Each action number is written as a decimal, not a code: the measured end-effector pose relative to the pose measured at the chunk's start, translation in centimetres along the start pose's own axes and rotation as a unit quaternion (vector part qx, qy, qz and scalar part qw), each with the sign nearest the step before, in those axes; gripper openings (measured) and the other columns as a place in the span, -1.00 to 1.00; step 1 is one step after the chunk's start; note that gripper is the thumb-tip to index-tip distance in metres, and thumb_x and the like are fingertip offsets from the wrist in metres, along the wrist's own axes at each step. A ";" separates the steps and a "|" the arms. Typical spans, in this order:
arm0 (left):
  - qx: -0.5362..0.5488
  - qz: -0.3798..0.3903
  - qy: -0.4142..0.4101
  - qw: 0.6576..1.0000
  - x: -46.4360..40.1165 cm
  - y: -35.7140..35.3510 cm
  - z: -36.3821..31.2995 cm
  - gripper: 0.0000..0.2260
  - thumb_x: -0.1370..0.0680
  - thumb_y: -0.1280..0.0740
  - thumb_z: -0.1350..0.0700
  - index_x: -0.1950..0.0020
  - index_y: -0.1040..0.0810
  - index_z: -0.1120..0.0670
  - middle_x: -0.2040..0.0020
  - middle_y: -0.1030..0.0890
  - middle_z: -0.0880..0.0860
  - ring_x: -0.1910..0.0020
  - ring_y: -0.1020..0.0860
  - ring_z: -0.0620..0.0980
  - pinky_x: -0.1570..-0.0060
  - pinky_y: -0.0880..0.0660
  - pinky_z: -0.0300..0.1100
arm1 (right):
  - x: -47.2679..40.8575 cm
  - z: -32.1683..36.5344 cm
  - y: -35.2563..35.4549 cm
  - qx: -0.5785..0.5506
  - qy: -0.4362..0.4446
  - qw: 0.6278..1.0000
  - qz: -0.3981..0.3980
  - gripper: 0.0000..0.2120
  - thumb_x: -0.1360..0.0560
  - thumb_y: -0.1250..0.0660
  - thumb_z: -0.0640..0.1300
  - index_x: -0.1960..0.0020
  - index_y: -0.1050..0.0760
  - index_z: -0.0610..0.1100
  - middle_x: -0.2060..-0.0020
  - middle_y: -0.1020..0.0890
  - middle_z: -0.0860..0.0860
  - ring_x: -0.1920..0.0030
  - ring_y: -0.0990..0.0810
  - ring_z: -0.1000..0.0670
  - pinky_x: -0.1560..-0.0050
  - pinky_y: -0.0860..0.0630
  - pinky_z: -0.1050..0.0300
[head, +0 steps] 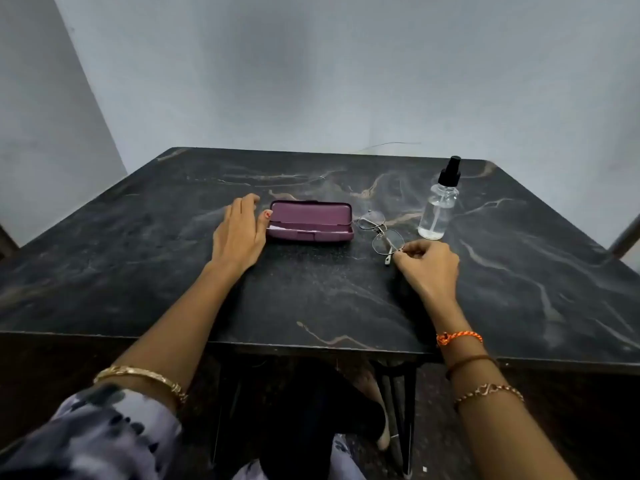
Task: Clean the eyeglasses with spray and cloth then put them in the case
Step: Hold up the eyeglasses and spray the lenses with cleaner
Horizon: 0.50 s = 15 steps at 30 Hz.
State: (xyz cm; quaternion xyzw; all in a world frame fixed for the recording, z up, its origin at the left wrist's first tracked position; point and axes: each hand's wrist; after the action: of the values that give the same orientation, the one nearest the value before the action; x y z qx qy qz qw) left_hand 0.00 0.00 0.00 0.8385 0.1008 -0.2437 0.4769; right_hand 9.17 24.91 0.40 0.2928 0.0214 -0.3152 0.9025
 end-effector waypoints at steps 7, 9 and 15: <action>-0.004 -0.023 -0.037 0.999 -0.1 -0.5 0.3 -0.68 -0.60 -0.14 0.07 -0.28 -0.35 0.21 -0.19 -0.46 0.19 -0.16 -0.42 0.13 0.10 -0.43 0.00 | -0.2 -0.3 -0.2 0.001 0.017 1.000 -0.011 -0.91 -0.32 -0.39 -0.16 0.22 -0.65 -0.14 0.49 -0.53 0.03 0.32 -0.52 0.04 0.22 -0.32 0.25; -0.001 -0.030 -0.054 0.998 -0.3 -0.5 0.2 -0.68 -0.59 -0.15 0.08 -0.28 -0.36 0.21 -0.19 -0.47 0.19 -0.15 -0.43 0.13 0.11 -0.42 -0.02 | -0.6 -0.3 -0.2 0.006 0.037 0.999 -0.032 -0.89 -0.36 -0.35 -0.18 0.23 -0.65 -0.16 0.46 -0.58 -0.05 0.33 -0.53 0.01 0.24 -0.33 0.23; 0.045 -0.071 -0.110 0.990 -0.4 -0.3 -0.6 -0.73 -0.58 -0.21 0.16 -0.24 -0.40 0.25 -0.13 -0.51 0.21 -0.08 -0.46 0.13 0.12 -0.45 -0.05 | -1.3 0.5 0.1 -0.022 0.061 0.992 -0.105 -0.85 -0.38 -0.32 -0.20 0.25 -0.64 -0.21 0.49 -0.52 -0.03 0.38 -0.49 0.00 0.37 -0.19 0.29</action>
State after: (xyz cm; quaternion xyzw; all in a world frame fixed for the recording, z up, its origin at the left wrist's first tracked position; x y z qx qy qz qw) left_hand -0.27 0.69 0.22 0.8180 0.0955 -0.3719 0.4284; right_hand 8.11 25.38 1.16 0.2876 0.1145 -0.3893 0.8676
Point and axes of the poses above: each hand's wrist, its own x-axis away from the middle knuckle, its own y-axis out of the back of the hand, z = x × y
